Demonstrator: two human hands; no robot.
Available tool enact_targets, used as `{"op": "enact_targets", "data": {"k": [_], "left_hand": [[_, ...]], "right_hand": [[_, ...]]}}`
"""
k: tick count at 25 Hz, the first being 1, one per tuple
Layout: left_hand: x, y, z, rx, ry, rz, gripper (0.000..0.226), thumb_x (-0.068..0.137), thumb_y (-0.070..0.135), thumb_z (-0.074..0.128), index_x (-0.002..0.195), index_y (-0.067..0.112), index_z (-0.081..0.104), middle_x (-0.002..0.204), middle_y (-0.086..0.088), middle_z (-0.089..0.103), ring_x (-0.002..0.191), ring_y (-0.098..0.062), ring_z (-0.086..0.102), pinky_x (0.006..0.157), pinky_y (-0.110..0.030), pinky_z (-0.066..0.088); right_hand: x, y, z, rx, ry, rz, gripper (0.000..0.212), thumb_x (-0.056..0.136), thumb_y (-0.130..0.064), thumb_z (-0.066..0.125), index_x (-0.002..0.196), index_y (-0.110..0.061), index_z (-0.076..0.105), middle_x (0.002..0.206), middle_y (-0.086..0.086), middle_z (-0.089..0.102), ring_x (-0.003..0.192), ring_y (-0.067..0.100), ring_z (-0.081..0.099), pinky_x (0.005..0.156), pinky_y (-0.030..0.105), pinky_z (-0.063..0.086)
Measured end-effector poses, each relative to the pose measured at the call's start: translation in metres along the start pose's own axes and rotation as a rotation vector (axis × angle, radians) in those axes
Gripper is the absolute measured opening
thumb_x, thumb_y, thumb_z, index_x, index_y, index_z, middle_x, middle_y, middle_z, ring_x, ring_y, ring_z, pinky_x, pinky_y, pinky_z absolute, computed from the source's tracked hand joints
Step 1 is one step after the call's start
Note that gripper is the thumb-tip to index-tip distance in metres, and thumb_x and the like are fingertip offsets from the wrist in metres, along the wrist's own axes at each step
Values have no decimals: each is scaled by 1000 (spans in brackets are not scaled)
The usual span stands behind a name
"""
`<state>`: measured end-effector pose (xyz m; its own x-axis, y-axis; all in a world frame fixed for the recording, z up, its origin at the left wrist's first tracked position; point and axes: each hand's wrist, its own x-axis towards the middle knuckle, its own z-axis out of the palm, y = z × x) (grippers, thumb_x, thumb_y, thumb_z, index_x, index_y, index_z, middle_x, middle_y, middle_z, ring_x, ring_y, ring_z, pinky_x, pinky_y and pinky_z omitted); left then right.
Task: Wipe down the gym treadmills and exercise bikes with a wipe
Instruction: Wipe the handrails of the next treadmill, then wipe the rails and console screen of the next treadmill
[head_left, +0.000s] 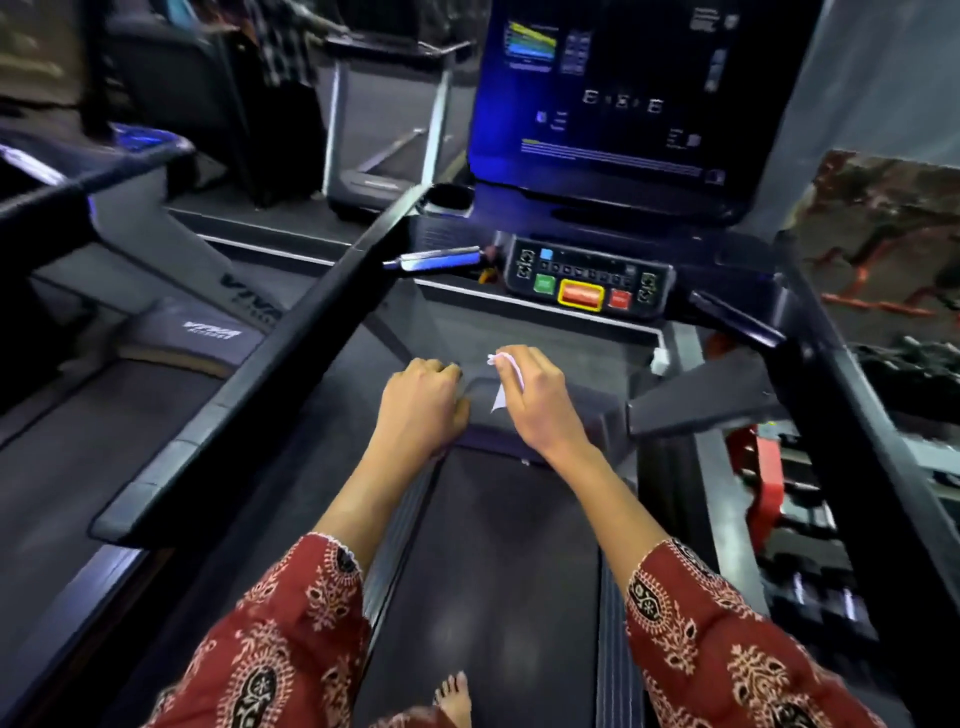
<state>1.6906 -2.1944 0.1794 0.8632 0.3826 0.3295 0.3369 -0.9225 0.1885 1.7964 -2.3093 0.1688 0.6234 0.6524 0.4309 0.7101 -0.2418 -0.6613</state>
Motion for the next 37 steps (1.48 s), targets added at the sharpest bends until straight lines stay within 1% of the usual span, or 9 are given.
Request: {"op": "enact_targets", "data": {"k": [3,9,12,18,22,26,29,32,37], "left_hand": [[36,-26,4,53,44,-13,33,68,30,47,69,3,65,67,-13,65,64,-34,63,46,-36,49],[56,-73,11,136,105,-210,45,70,36,36,74,4,68,74,-12,67,68,-34,64,48,-37,53],[45,-86,11,147,105,-407,47,71,37,35,78,5,69,78,-13,68,72,-34,65,53,-40,55],[-5,-69,7,222,230,-836,31,70,28,51,79,5,70,77,-11,68,71,-33,65,54,-38,55],[-55,-37,10,295,292,-1051,28,67,25,58,81,6,72,75,-9,69,69,-31,67,50,-35,54],[-100,-8,10,331,384,-1217,25,66,20,62,83,5,73,79,-9,70,74,-31,67,56,-36,55],[-121,-4,8,336,419,-1249,26,66,17,63,86,4,73,83,-9,70,78,-30,68,59,-35,55],[-140,-21,4,354,470,-1227,27,70,16,61,90,2,73,92,-13,70,85,-30,68,65,-38,57],[-168,-78,16,462,619,-1164,45,83,19,46,120,-1,62,124,-20,60,113,-34,58,96,-39,47]], "right_hand": [[50,7,21,37,-39,-90,25,101,-16,44,103,-1,63,100,13,63,93,26,59,82,22,38],[122,14,83,175,-210,-246,35,99,-28,41,102,-1,63,99,14,64,93,29,60,83,31,42],[146,8,115,260,-312,-329,35,98,-27,42,99,0,65,96,14,66,91,29,61,82,27,41],[139,-19,155,453,-624,-612,34,97,-24,44,100,3,66,95,15,65,90,26,61,83,23,40],[104,-24,163,552,-788,-680,32,97,-21,45,104,3,65,101,14,65,95,26,62,86,23,41],[63,-37,170,611,-905,-752,31,97,-21,45,104,2,64,101,14,65,94,27,62,86,20,39],[41,-60,178,662,-878,-803,31,99,-21,45,104,3,64,100,15,65,93,28,62,86,23,41],[21,-80,194,707,-698,-875,37,101,-23,41,108,6,63,106,18,64,100,30,60,93,32,45],[10,-100,262,762,-329,-1176,26,99,-7,47,119,8,53,120,30,58,118,40,53,102,44,45]]}}
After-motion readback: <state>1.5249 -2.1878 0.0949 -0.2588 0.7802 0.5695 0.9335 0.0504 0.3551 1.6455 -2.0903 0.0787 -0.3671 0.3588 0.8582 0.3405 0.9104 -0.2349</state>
